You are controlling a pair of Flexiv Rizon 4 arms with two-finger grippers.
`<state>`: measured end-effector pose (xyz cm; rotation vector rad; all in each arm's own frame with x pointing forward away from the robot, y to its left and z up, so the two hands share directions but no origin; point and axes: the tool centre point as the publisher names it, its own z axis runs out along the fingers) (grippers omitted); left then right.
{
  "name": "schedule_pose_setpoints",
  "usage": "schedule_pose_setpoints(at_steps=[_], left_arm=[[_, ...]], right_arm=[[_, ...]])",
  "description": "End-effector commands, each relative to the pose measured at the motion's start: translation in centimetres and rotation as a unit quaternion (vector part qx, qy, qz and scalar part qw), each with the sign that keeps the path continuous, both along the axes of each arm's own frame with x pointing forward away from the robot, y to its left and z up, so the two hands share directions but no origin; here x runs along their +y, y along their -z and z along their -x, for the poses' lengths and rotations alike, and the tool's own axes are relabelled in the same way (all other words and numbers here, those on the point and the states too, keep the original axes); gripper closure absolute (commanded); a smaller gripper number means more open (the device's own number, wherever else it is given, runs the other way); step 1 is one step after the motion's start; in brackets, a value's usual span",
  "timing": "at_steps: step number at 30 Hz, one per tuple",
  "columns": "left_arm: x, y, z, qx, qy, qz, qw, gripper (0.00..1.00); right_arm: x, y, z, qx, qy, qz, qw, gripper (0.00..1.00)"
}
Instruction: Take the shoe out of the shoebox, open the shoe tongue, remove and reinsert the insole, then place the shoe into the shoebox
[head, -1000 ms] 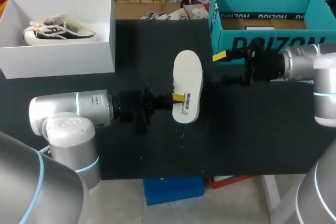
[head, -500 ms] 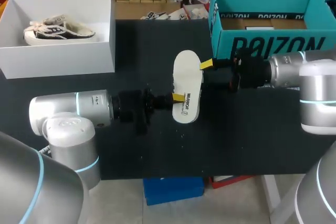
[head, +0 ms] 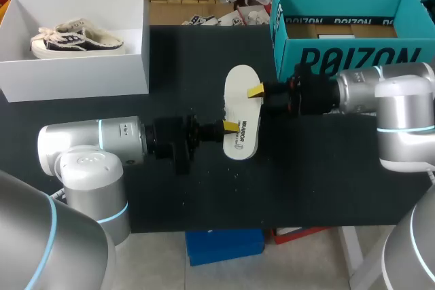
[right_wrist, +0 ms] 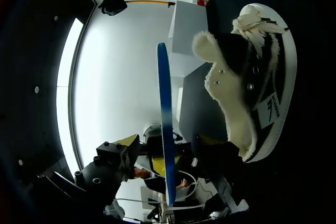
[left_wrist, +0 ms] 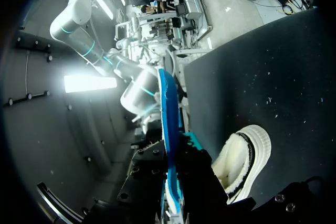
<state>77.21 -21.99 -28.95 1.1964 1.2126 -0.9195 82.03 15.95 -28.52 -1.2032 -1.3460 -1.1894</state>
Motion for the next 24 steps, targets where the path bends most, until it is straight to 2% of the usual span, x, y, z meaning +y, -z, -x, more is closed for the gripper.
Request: schedule_pose_setpoints(at_steps=[1, 12, 13, 14, 18, 24], left_arm=[[-0.1, -0.1, 0.0, 0.0, -0.002, -0.002, 1.0, 1.0], [-0.1, -0.1, 0.0, 0.0, -0.002, -0.002, 1.0, 1.0], [-0.1, -0.1, 0.1, 0.01, -0.014, -0.033, 0.999, 1.0], [-0.2, -0.2, 0.3, 0.008, -0.008, -0.05, 0.999, 0.0], [0.4, -1.8, 1.9, 0.014, -0.005, -0.152, 0.988, 0.0], [2.5, -3.6, 4.1, 0.052, -0.005, -0.263, 0.963, 0.0]], right_arm=[[0.3, 0.1, 0.0, 0.0, 0.001, 0.0, 1.0, 1.0], [0.3, 0.1, 0.0, 0.0, 0.001, 0.0, 1.0, 1.0], [0.3, 0.1, 0.0, 0.0, 0.001, 0.0, 1.0, 1.0], [0.3, 0.1, 0.0, 0.0, 0.001, 0.0, 1.0, 1.0], [0.3, 0.1, 0.0, 0.0, 0.001, 0.0, 1.0, 1.0], [0.3, 0.1, 0.0, 0.0, 0.001, 0.0, 1.0, 1.0]])
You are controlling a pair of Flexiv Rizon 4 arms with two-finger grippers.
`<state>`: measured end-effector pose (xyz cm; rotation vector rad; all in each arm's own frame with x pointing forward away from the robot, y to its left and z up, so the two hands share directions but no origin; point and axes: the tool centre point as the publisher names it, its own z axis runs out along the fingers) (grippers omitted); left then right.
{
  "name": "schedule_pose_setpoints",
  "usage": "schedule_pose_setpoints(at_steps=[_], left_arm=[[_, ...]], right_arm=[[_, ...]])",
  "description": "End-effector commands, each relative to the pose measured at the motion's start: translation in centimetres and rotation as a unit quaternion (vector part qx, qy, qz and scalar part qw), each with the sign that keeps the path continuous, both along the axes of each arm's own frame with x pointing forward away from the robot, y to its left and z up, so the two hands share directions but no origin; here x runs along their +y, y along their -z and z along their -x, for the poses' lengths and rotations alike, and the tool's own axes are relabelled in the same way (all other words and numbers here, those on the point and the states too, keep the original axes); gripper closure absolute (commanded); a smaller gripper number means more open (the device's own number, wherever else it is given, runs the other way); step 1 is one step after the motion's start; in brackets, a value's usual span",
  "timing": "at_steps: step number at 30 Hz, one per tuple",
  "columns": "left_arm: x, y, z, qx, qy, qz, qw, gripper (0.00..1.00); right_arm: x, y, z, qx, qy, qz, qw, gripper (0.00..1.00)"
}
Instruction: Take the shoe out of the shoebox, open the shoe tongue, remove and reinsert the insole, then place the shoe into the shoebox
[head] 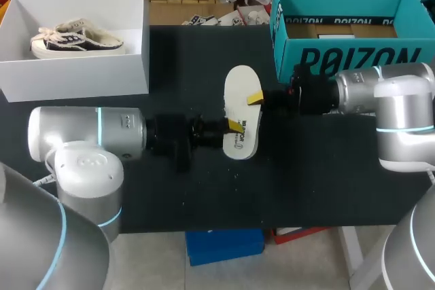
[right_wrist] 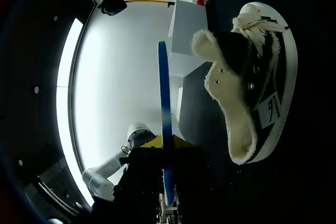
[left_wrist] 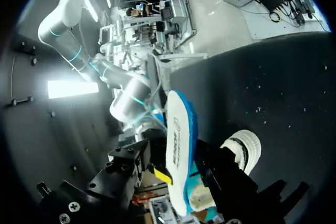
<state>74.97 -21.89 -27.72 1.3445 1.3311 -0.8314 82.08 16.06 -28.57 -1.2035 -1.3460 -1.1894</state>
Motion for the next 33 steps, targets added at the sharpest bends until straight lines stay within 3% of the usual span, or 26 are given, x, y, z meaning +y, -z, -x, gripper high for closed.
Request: schedule_pose_setpoints(at_steps=[1, 9, 15, 19, 33], left_arm=[[2.8, -2.7, 2.4, 0.047, -0.01, -0.191, 0.98, 0.0], [5.1, -4.5, 4.2, 0.063, -0.024, -0.325, 0.943, 0.0], [4.5, -6.3, 4.4, 0.056, -0.028, -0.391, 0.918, 0.0], [3.8, -7.5, 3.9, 0.015, -0.049, -0.441, 0.896, 0.0], [3.8, -7.5, 3.9, 0.015, -0.049, -0.441, 0.896, 0.0]], right_arm=[[0.1, 0.1, 0.0, 0.0, 0.001, 0.0, 1.0, 1.0], [0.1, 0.1, 0.0, 0.0, 0.001, 0.0, 1.0, 1.0], [0.1, 0.1, 0.0, 0.0, 0.001, 0.0, 1.0, 1.0], [0.1, 0.1, 0.0, 0.0, 0.001, 0.0, 1.0, 1.0], [0.1, 0.1, 0.0, 0.0, 0.001, 0.0, 1.0, 1.0]])
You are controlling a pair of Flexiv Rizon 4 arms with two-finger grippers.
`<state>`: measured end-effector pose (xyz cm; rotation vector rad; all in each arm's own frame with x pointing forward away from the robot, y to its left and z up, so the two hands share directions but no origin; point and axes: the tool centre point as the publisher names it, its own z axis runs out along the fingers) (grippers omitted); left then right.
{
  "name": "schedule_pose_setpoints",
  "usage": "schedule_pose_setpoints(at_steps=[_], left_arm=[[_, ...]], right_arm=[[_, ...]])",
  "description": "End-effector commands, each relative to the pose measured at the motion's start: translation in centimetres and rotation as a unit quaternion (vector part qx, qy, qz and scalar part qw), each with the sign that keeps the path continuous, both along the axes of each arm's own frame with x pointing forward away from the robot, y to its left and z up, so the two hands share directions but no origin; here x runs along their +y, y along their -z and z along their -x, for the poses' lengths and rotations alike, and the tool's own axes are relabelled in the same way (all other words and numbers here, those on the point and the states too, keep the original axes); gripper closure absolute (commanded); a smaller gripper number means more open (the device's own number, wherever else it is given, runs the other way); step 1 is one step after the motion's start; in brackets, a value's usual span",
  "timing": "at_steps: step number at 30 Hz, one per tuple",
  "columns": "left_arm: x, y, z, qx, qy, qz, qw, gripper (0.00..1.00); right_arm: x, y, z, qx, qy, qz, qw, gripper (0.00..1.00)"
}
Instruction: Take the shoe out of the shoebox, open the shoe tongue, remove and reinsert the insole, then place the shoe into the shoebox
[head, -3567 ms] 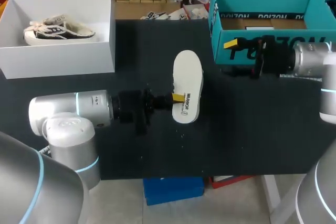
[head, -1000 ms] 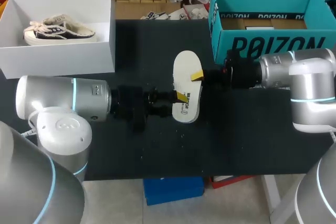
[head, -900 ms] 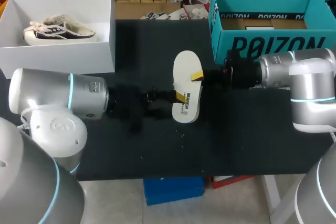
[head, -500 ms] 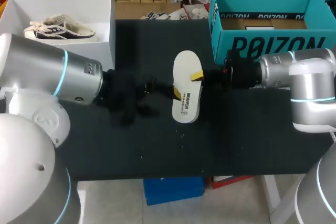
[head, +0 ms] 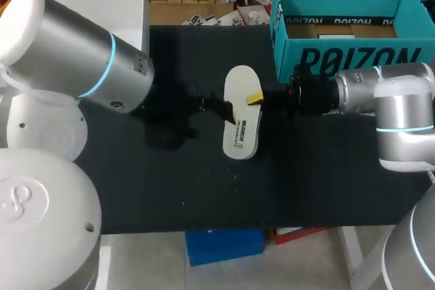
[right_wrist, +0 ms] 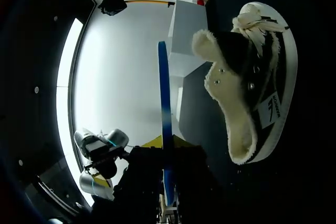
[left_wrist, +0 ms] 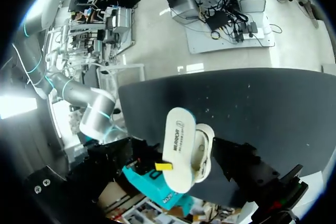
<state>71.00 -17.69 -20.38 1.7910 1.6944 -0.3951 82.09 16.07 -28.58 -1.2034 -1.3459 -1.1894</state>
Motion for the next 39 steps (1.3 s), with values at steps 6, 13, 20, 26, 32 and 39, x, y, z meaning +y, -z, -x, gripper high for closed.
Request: schedule_pose_setpoints(at_steps=[6, 13, 20, 26, 32, 39], left_arm=[[-0.4, -0.2, -0.1, 0.003, -0.035, -0.14, 0.989, 0.0], [-1.5, 0.5, -0.6, 0.03, -0.027, -0.156, 0.987, 0.0], [-2.6, 1.4, -0.9, 0.041, -0.001, -0.193, 0.98, 0.0], [-3.0, 1.6, -1.2, 0.049, -0.004, -0.23, 0.972, 0.0], [-3.5, 1.6, -1.3, 0.044, -0.012, -0.258, 0.965, 0.0], [-3.6, 2.4, -1.9, 0.049, -0.021, -0.272, 0.961, 0.0]], right_arm=[[0.1, 0.1, 0.0, 0.0, 0.001, 0.0, 1.0, 1.0], [0.1, 0.1, 0.0, 0.0, 0.001, 0.0, 1.0, 1.0], [0.1, 0.1, 0.0, 0.0, 0.001, 0.0, 1.0, 1.0], [0.1, 0.1, 0.0, 0.0, 0.001, 0.0, 1.0, 1.0], [0.1, 0.1, 0.0, 0.0, 0.001, 0.0, 1.0, 1.0], [0.1, 0.1, 0.0, 0.0, 0.001, 0.0, 1.0, 1.0]])
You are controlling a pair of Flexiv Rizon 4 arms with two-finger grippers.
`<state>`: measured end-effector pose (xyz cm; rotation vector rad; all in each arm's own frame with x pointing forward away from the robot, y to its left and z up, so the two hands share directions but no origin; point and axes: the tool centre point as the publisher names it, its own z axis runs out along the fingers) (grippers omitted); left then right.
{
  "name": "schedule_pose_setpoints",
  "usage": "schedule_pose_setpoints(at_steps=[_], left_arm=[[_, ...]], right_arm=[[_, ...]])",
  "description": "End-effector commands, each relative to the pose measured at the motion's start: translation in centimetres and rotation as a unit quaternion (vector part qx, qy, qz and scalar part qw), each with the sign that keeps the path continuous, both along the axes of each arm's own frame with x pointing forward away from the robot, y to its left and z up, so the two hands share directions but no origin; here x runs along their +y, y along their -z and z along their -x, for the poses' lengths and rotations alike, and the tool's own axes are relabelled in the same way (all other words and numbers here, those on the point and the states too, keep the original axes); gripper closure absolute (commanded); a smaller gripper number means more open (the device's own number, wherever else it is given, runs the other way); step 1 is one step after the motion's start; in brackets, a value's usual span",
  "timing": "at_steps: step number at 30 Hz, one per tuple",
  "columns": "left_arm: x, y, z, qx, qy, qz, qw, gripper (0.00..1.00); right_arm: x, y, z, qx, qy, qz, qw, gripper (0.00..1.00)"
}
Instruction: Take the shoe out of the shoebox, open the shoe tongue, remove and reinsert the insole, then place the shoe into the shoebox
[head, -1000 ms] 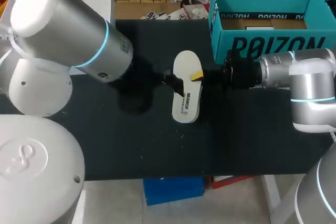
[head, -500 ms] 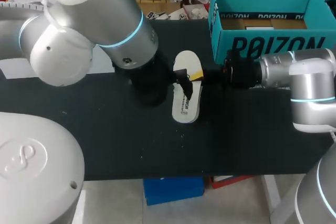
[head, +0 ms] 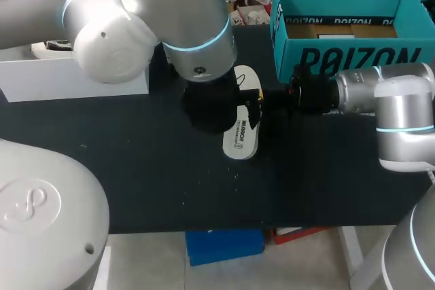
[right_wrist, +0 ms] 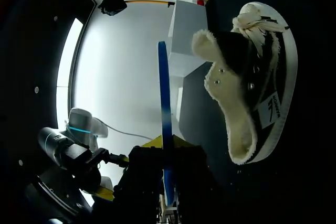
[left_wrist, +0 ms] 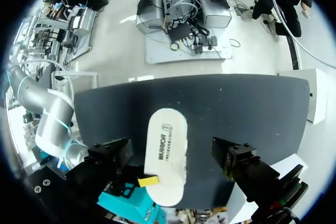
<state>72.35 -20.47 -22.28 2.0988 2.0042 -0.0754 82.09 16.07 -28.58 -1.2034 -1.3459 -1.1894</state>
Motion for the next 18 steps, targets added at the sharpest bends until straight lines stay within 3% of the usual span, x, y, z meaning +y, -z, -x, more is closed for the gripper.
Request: schedule_pose_setpoints(at_steps=[1, 18], left_arm=[[-0.9, 0.7, -0.6, -0.003, -0.005, -0.044, 0.999, 0.0], [-1.8, 2.0, -3.1, 0.006, 0.015, -0.034, 0.999, 0.0]], right_arm=[[0.1, 0.0, 0.0, 0.0, 0.001, 0.0, 1.0, 1.0], [0.1, 0.0, 0.0, 0.0, 0.001, 0.0, 1.0, 1.0]])
